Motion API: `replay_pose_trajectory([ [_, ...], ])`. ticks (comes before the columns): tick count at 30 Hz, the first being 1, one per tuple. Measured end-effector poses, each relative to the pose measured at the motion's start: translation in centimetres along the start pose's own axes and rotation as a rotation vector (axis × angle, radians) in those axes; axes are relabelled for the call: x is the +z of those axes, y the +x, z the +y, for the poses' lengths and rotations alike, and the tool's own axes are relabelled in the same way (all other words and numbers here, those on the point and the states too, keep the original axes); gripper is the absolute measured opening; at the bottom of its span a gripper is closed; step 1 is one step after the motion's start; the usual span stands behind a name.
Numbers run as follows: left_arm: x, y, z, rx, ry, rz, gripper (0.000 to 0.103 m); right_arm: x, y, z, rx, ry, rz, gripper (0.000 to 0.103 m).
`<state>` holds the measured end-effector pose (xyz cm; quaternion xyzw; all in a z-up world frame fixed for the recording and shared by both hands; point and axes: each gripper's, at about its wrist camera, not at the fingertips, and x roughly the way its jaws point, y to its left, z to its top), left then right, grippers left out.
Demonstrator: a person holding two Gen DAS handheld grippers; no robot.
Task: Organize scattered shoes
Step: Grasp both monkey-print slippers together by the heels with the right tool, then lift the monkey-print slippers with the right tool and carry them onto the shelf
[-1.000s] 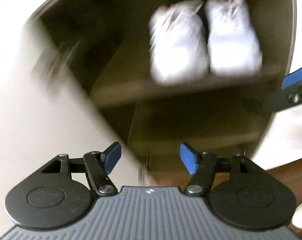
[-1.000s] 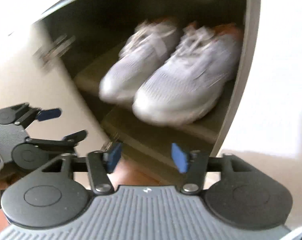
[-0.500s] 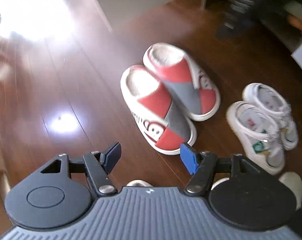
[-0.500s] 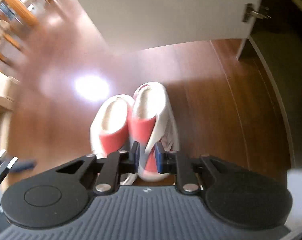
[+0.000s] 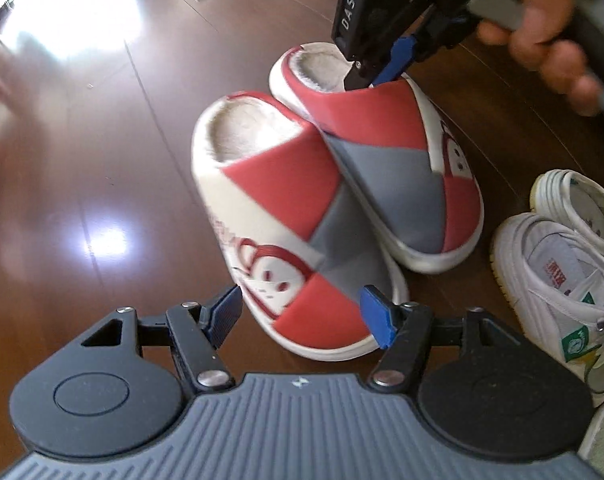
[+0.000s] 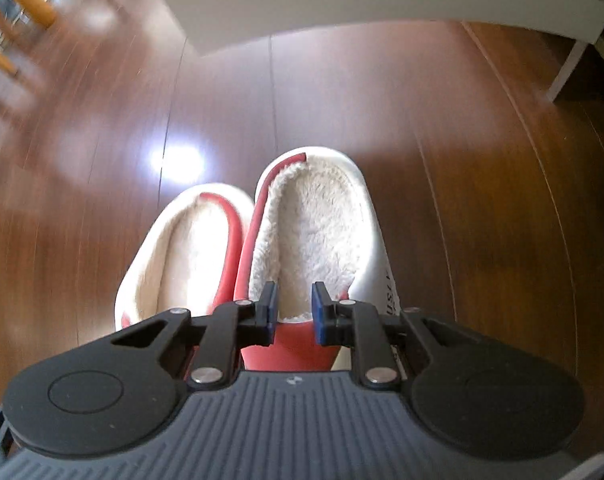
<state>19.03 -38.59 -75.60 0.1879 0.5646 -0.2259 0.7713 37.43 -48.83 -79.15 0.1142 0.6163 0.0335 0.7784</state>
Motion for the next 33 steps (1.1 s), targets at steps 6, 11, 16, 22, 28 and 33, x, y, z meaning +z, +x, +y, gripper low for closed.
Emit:
replay_pose_trajectory([
  [6, 1.0, -0.1, 0.2, -0.016, -0.004, -0.019, 0.067, 0.4, -1.1, -0.9, 0.052, 0.1, 0.02, 0.037],
  [11, 0.4, -0.1, 1.8, 0.003, -0.015, -0.006, 0.067, 1.2, -0.2, 1.2, 0.062, 0.158, 0.042, 0.081],
  [16, -1.1, 0.2, 2.3, 0.013, 0.002, 0.028, 0.067, -0.4, 4.3, 4.0, -0.09, 0.098, 0.146, 0.075],
  [22, -2.5, -1.3, 2.7, 0.016, 0.015, 0.078, 0.067, -1.5, 4.5, 5.1, -0.161, 0.023, 0.127, 0.024],
  [28, -2.3, -4.6, 1.3, 0.003, 0.053, 0.077, 0.067, -3.8, -2.1, 0.8, -0.073, 0.236, 0.027, 0.022],
  [33, -1.3, -9.3, -1.2, -0.033, 0.109, 0.062, 0.067, -5.4, -14.3, -3.7, -0.049, 0.526, -0.135, 0.022],
])
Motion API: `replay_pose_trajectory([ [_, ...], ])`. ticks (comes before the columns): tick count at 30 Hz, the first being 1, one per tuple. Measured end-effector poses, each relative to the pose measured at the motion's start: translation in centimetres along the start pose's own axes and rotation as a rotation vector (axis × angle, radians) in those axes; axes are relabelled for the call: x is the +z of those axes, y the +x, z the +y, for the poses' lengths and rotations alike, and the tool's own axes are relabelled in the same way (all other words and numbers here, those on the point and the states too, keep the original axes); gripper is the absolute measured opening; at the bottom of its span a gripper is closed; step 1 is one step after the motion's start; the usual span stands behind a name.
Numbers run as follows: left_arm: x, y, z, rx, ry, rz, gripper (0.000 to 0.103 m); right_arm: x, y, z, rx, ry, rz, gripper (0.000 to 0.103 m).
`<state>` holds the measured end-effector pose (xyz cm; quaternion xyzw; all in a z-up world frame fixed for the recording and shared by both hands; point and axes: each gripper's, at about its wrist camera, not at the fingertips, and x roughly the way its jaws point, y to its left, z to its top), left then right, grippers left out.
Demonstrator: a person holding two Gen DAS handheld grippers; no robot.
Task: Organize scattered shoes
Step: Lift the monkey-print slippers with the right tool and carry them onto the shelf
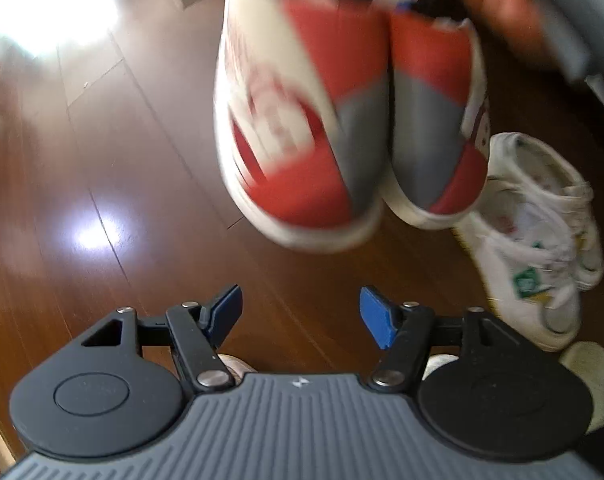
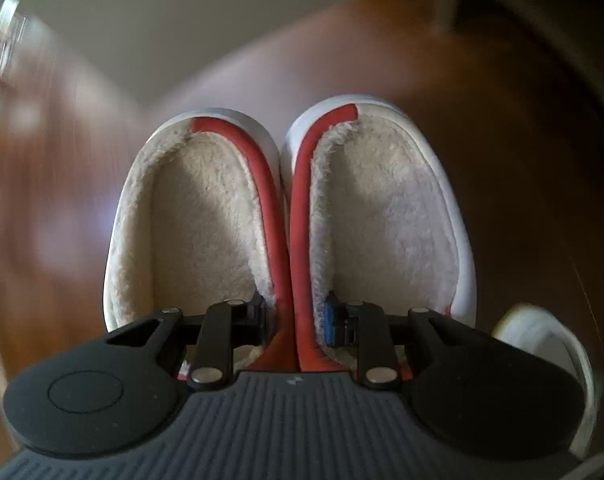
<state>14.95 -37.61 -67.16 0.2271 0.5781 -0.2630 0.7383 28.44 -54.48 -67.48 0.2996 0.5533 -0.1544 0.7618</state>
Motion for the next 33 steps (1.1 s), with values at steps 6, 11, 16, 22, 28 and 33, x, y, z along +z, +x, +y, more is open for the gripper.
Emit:
replay_pose_trajectory([
  [6, 3.1, -6.8, -3.2, -0.077, 0.141, -0.066, 0.067, 3.6, -13.9, -4.3, -0.045, 0.23, -0.14, 0.022],
  [11, 7.5, -11.2, -5.7, -0.134, 0.274, -0.152, 0.067, 7.0, -25.3, -7.7, -0.172, 0.402, -0.289, 0.023],
  [16, 13.1, -12.2, -8.2, -0.184, 0.383, -0.222, 0.069, 10.3, -27.9, -11.5, -0.314, 0.515, -0.358, 0.023],
  [22, 18.5, -9.0, -11.8, -0.233, 0.543, -0.274, 0.069, 13.8, -25.3, -16.4, -0.402, 0.598, -0.4, 0.024],
  [28, 21.2, -5.9, -13.8, -0.277, 0.646, -0.257, 0.069, 14.8, -26.2, -18.3, -0.386, 0.619, -0.404, 0.026],
  [33, 22.7, -4.9, -14.0, -0.342, 0.73, -0.277, 0.069, 15.2, -27.6, -19.8, -0.37, 0.601, -0.37, 0.028],
])
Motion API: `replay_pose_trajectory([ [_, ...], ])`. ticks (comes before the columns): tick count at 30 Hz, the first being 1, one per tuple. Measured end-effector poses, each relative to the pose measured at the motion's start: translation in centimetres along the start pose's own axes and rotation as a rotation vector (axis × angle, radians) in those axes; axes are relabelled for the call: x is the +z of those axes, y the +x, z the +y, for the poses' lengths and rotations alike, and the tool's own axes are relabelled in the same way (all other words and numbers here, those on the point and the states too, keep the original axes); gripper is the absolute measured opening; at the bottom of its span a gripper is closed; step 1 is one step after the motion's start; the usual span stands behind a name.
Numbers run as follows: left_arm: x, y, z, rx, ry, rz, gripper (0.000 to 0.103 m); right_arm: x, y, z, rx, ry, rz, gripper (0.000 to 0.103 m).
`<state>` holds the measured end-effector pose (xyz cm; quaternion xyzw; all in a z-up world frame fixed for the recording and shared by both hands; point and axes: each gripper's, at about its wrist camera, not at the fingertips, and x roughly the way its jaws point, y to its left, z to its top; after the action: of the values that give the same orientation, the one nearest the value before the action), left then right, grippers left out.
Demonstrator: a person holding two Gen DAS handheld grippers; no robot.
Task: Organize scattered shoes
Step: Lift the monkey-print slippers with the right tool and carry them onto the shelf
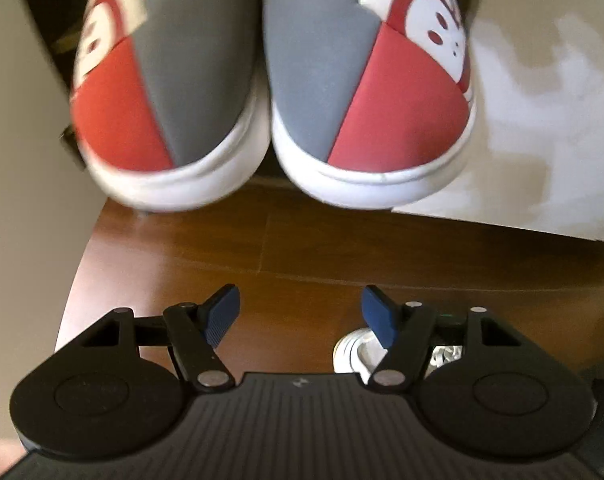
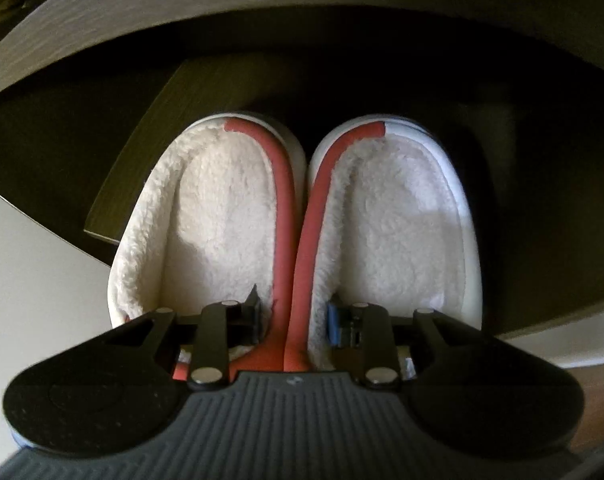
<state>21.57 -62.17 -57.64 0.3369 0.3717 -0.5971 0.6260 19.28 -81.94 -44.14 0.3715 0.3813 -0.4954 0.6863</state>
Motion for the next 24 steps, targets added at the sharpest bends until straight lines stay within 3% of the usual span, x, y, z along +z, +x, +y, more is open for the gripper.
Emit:
replay_pose_trajectory([
  [3, 1.0, 0.3, 1.1, -0.002, 0.014, -0.022, 0.069, 0.3, -0.4, -0.1, -0.02, -0.024, -0.008, 0.03],
  [6, 2.1, -0.3, 2.5, -0.038, -0.036, -0.04, 0.068, 0.1, -0.9, -0.1, -0.032, -0.05, -0.026, 0.032],
  [9, 2.4, -1.3, 3.2, -0.041, -0.04, -0.062, 0.066, -0.3, -1.3, -0.3, -0.028, -0.061, -0.054, 0.039],
  [13, 2.9, -2.6, 3.6, -0.075, 0.003, -0.061, 0.066, 0.7, -2.2, -1.5, -0.019, -0.118, -0.14, 0.044],
  [21, 3.4, -4.7, 4.2, -0.108, 0.126, -0.046, 0.062, 2.0, -3.3, -3.6, -0.01, -0.204, -0.255, 0.04],
  [24, 3.8, -4.9, 4.9, -0.118, 0.163, -0.021, 0.053, 1.8, -3.9, -4.6, -0.012, -0.207, -0.333, 0.053],
])
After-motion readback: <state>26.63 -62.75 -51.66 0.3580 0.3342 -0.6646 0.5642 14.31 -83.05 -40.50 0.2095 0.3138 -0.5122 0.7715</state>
